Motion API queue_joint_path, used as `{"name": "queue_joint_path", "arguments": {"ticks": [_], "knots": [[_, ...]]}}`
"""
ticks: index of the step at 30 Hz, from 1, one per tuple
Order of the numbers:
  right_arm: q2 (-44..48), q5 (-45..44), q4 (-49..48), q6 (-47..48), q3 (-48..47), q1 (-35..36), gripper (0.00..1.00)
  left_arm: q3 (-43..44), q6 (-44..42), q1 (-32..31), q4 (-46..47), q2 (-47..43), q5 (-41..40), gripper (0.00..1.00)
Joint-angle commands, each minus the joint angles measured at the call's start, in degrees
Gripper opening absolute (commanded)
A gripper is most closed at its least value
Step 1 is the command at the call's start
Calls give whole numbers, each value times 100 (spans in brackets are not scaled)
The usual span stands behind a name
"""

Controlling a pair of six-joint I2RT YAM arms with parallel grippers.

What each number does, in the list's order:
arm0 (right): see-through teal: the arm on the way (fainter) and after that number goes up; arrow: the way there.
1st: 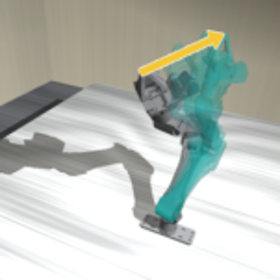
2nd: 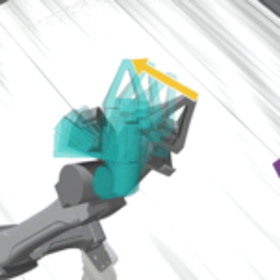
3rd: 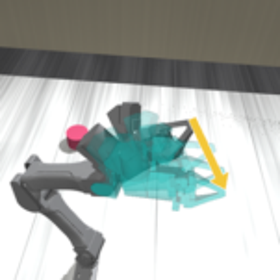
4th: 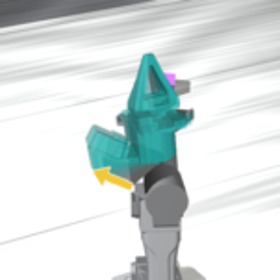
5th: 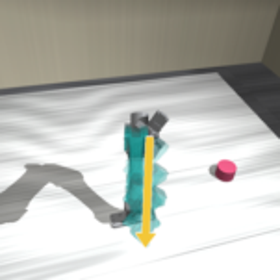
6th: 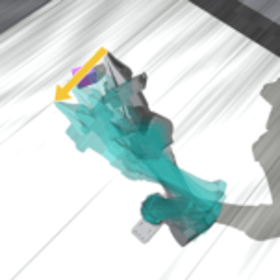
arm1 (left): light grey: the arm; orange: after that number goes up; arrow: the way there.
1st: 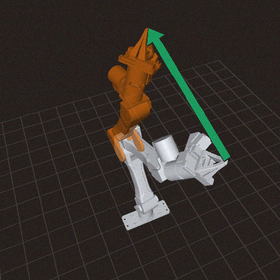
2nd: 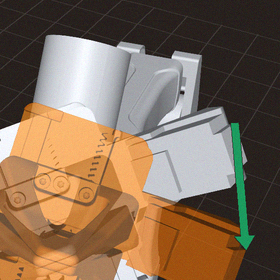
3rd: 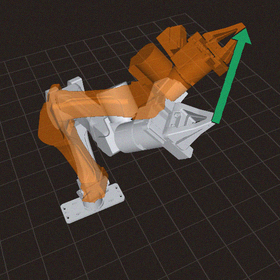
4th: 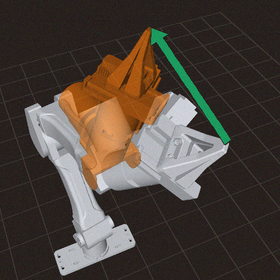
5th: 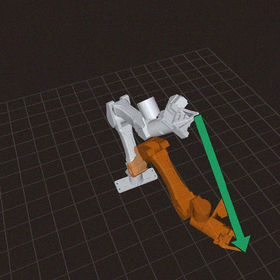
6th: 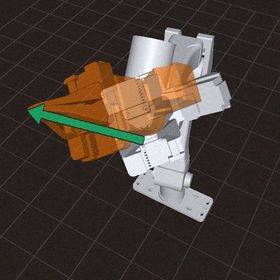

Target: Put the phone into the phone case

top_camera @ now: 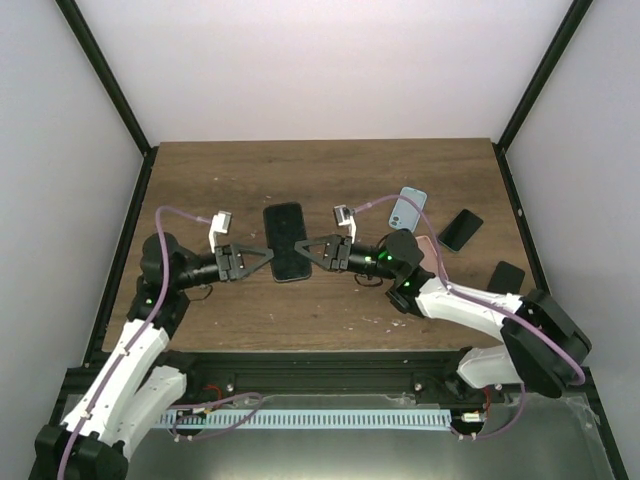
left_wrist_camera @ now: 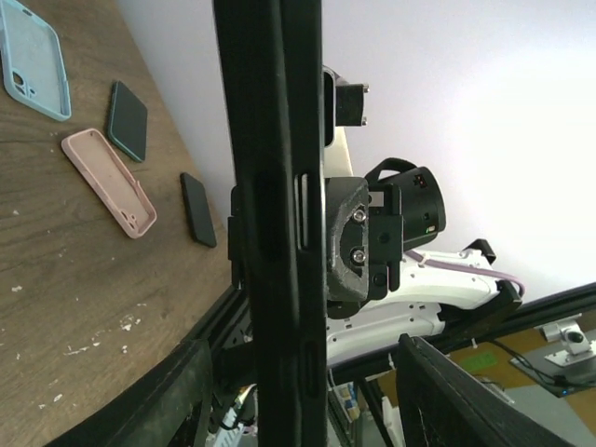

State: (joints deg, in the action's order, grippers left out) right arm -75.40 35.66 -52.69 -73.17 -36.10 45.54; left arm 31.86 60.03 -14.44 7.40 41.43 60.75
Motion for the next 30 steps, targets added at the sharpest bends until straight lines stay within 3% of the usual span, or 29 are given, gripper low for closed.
{"name": "queue_joint_path", "arguments": {"ticks": [1,5,8,12,16,17,19,20,23,30], "knots": [[-78,-133,-386,-21,-293,26,4,-111,0,-74,308,117,84,51],[-96,-125,-385,-5,-275,25,8,-78,-137,-81,170,211,14,21],[-85,-82,-268,82,-289,25,20,86,-476,-78,-185,263,21,2],[-39,-96,-153,116,-243,25,26,224,-790,-79,-582,243,18,0],[-31,-99,-104,122,-264,25,7,429,-1171,-72,-1146,274,-14,0],[-23,-103,-112,124,-274,23,4,478,-1210,-79,-1251,271,-25,1],[-20,-143,-164,124,-282,26,1,488,-1117,-78,-1285,219,-41,20],[-10,-174,-165,127,-300,25,1,472,-1006,-77,-1241,178,-44,35],[26,-284,-159,173,-376,25,1,187,-467,-99,-677,30,12,50],[70,-709,94,399,-544,25,1,-312,107,-342,-1,-30,-31,51]]}}
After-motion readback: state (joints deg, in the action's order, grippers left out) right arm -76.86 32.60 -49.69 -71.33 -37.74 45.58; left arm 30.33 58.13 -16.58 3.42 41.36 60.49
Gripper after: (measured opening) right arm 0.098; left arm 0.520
